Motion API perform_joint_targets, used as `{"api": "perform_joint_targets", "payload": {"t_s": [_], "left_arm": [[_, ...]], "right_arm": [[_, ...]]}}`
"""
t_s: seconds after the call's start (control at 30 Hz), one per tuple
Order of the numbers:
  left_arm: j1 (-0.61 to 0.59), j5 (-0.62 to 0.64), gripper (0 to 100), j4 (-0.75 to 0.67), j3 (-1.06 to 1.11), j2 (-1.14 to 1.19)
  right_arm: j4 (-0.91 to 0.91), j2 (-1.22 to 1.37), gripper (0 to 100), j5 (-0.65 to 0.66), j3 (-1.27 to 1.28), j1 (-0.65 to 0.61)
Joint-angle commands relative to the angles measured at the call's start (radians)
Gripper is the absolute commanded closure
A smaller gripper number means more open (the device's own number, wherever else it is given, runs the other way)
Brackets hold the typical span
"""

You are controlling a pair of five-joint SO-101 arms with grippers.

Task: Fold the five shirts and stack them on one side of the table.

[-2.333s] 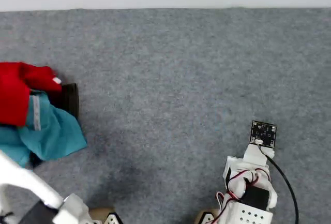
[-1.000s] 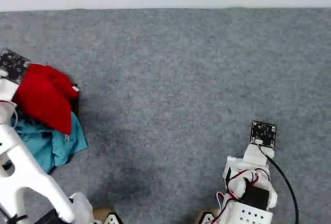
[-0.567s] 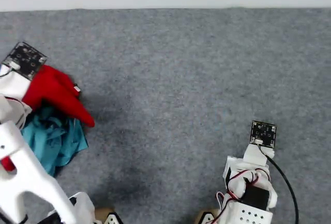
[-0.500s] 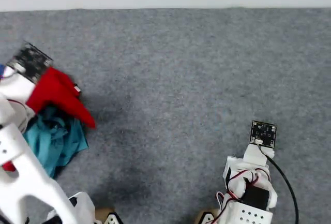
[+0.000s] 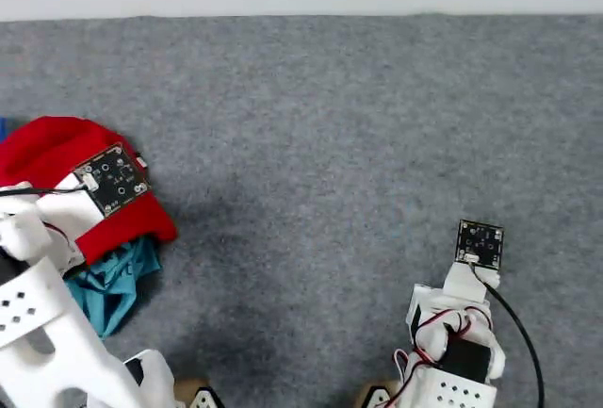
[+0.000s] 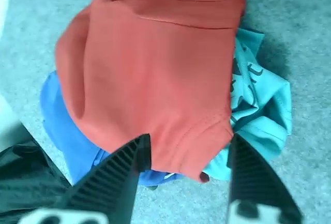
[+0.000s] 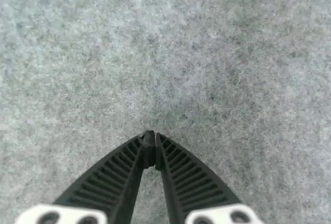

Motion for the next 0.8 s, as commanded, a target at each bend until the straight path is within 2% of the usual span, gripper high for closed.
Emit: {"api": "perform_joint_targets", "payload": {"t_s": [0.0,0.13,0.4,0.7,0.77], "left_arm": [[0.006,0.075,76,-0.091,0.021,0.015],[0.011,0.089,76,-0.166,0.068,0.114],[0.018,0.086,76,-0.167,0.071,0.269],[0.106,0.094,100,-0.06,0.047,0.327],[0.114,0.129,99,-0.052,0.015,0.307]], "right_arm": [[0.004,-0.015,99.0,-0.005,0.015,0.01],[0.004,-0.015,99.0,-0.005,0.015,0.01],[0.004,-0.015,99.0,-0.005,0.015,0.01],[0.004,-0.015,99.0,-0.005,0.015,0.01],[0.004,-0.015,99.0,-0.005,0.015,0.01]]}}
